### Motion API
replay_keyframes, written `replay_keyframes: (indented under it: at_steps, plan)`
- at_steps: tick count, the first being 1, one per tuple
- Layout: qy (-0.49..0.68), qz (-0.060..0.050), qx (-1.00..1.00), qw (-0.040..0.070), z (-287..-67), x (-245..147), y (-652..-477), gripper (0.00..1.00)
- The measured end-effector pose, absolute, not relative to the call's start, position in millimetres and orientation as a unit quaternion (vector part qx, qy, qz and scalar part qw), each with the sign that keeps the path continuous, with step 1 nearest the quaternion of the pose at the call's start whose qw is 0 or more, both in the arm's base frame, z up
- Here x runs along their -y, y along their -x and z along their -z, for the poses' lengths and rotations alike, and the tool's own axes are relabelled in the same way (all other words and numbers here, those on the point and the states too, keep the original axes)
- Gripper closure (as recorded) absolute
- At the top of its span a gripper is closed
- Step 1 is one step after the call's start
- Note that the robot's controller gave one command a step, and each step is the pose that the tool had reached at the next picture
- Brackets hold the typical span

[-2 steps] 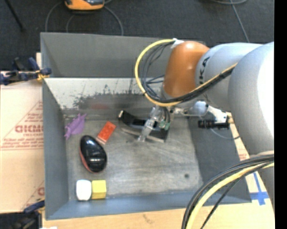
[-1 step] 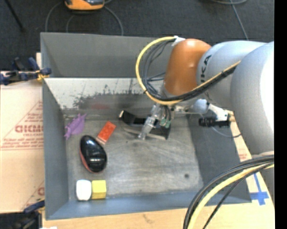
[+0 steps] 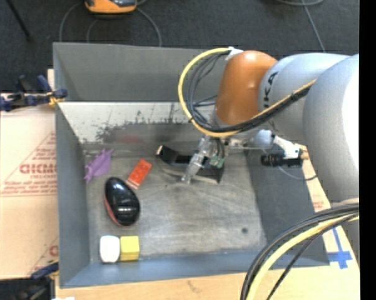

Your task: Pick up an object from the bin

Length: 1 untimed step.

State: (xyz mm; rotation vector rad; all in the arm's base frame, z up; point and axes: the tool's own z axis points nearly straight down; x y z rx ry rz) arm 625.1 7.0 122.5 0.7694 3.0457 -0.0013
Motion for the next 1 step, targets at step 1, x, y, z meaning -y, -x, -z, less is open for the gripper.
replay_keyframes:
  at_steps: [1]
  plan:
    - [-0.245, 0.001, -0.97, -0.003, -130.2, -7.0, -623.6, 1.0]
